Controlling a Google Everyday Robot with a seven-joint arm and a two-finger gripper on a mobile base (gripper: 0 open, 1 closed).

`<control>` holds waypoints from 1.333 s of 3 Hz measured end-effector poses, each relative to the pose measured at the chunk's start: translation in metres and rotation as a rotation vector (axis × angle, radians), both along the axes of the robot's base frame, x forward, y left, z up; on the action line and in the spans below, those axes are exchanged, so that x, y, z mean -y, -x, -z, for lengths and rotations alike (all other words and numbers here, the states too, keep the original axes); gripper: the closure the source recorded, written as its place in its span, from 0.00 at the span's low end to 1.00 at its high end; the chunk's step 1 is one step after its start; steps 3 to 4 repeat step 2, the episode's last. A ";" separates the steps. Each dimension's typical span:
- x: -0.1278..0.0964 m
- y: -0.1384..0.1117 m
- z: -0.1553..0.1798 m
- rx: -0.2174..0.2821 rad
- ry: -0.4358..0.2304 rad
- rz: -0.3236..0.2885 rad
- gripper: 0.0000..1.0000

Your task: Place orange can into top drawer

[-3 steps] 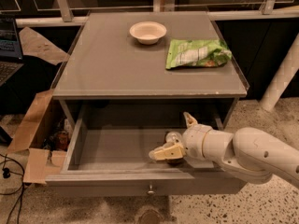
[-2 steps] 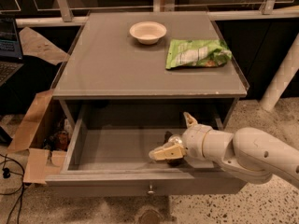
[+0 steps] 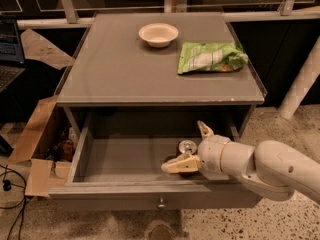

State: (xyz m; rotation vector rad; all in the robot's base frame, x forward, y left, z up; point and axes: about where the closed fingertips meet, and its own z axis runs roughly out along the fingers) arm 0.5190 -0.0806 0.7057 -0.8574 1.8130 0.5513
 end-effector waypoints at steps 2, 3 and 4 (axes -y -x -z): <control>0.012 0.009 -0.008 0.032 -0.023 0.033 0.00; 0.012 0.009 -0.008 0.032 -0.023 0.033 0.00; 0.012 0.009 -0.008 0.032 -0.023 0.033 0.00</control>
Offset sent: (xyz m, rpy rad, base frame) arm -0.0175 -0.0288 0.0199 0.0284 -0.0715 -0.0891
